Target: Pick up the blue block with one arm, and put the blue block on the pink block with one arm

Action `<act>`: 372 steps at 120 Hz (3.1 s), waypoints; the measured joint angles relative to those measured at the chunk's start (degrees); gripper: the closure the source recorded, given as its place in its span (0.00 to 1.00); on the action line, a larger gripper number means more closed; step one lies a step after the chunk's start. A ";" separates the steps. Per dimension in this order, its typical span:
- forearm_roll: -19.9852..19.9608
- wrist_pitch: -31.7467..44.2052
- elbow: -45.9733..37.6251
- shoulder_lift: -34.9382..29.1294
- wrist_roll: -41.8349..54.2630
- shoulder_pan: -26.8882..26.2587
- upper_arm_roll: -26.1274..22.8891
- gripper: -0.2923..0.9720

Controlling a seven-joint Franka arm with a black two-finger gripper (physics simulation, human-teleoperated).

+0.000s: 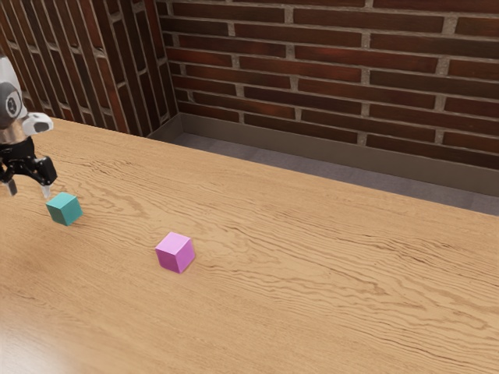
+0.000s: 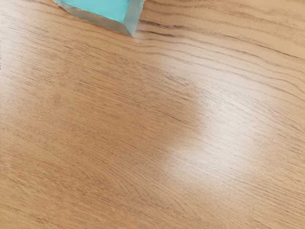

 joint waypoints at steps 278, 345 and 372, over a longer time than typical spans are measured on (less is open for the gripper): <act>-4.02 7.00 23.43 28.05 18.44 22.63 -20.00 0.24; -2.61 6.96 27.21 30.20 19.54 22.72 -20.88 0.26; -2.60 6.89 27.68 30.33 20.58 22.72 -21.04 0.34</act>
